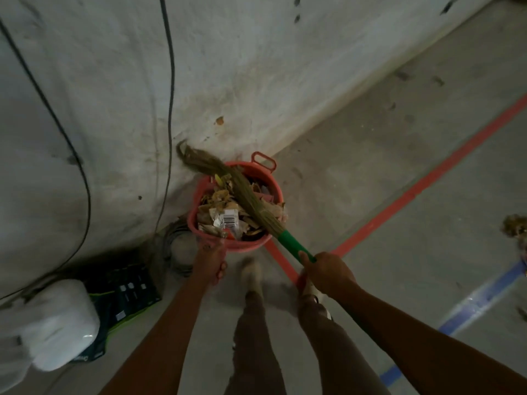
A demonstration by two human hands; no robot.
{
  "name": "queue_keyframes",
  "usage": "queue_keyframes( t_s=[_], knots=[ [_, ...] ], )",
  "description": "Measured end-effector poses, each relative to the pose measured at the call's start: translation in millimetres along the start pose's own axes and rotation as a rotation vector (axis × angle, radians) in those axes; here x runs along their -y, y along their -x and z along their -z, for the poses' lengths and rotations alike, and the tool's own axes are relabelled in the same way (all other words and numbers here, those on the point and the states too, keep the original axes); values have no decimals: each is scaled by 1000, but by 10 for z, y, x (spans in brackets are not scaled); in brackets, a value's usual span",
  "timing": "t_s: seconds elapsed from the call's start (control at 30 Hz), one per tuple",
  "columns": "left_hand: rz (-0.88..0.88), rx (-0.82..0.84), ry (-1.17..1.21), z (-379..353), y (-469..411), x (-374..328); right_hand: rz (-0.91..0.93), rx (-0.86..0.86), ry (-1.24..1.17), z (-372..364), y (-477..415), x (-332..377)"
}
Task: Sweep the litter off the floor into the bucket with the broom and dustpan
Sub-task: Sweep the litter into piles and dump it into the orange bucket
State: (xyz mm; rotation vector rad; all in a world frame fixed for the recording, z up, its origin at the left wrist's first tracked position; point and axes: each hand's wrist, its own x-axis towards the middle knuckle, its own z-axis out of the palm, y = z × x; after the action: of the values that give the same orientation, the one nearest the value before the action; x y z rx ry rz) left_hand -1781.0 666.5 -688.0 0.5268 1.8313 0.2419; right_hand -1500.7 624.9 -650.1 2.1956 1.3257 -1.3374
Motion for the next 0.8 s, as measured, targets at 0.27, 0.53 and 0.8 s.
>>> queue_keyframes(
  t_s=[0.27,0.53,0.8],
  knots=[
    [149,134,-49,-287,-1561,-225,-57,126,37,-398,-1298,331],
    [204,67,-108,-896,-2601,-100,21,180,144,-707,-2017,610],
    [85,0,-147,-820,-2545,232,3,173,195,-698,-1924,441]
  ],
)
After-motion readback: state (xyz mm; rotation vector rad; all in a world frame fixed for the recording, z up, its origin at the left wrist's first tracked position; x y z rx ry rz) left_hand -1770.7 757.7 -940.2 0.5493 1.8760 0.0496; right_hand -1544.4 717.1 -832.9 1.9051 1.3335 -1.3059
